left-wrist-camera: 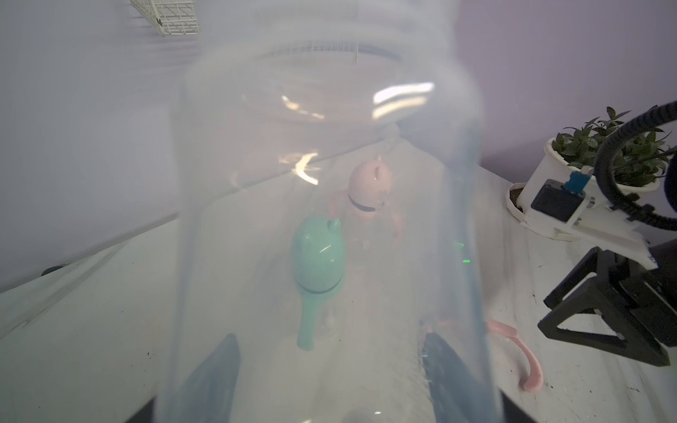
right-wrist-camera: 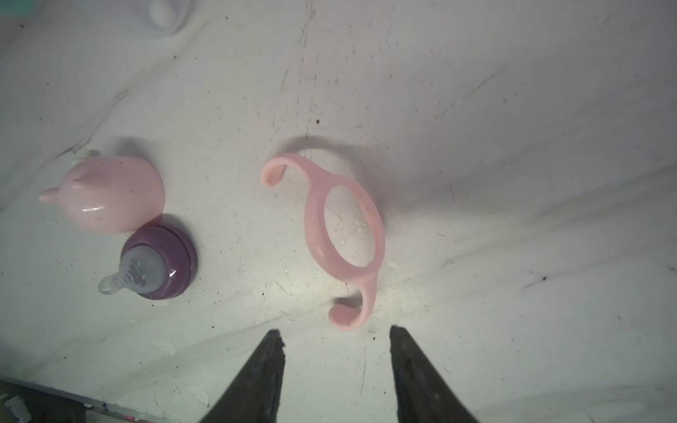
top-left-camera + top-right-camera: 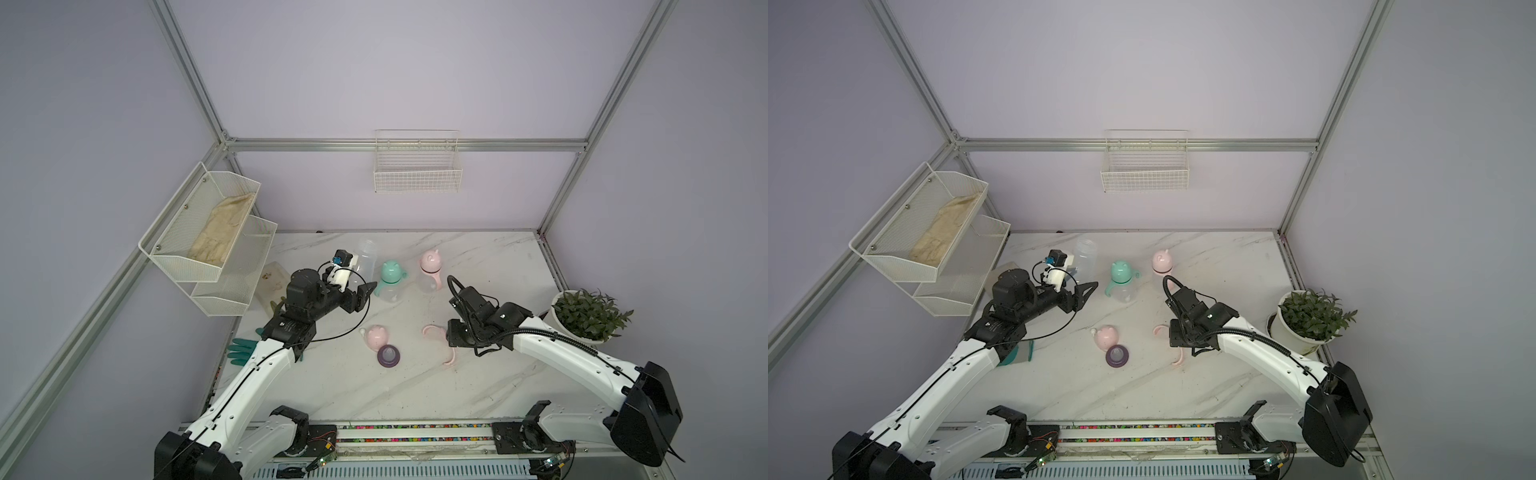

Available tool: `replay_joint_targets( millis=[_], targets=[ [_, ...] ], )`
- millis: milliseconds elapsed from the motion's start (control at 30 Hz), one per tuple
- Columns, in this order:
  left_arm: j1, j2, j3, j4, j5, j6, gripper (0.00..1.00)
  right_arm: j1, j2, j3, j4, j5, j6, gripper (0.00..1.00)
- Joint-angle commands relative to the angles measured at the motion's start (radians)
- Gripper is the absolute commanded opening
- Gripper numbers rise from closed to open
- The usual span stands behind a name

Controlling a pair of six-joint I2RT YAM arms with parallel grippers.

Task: Assemble the baby bottles
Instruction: Pick up the handle at the center of the board.

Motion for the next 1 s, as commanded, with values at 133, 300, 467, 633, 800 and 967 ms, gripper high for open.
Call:
replay_joint_targets(
  millis=[133, 300, 467, 633, 800, 967],
  targets=[
    [0.003, -0.031, -0.004, 0.025, -0.009, 0.008, 0.00, 0.003, 0.035, -0.172, 0.170, -0.037, 0.129, 0.44],
    [0.003, -0.048, -0.001, 0.015, -0.005, 0.010, 0.00, 0.002, 0.037, -0.258, 0.302, -0.053, 0.154, 0.39],
    [0.003, -0.053, 0.000, 0.012, -0.001, 0.010, 0.00, 0.002, 0.069, -0.272, 0.353, -0.060, 0.161, 0.37],
    [0.002, -0.044, 0.005, 0.003, 0.011, 0.007, 0.00, 0.002, 0.116, -0.284, 0.406, -0.036, 0.162, 0.29],
    [0.000, -0.027, 0.016, -0.019, 0.024, 0.013, 0.00, 0.003, 0.094, -0.254, 0.320, 0.042, 0.157, 0.16],
    [-0.020, 0.005, 0.066, -0.086, 0.044, 0.030, 0.00, 0.003, -0.031, -0.112, 0.146, 0.145, 0.086, 0.05]
  ],
)
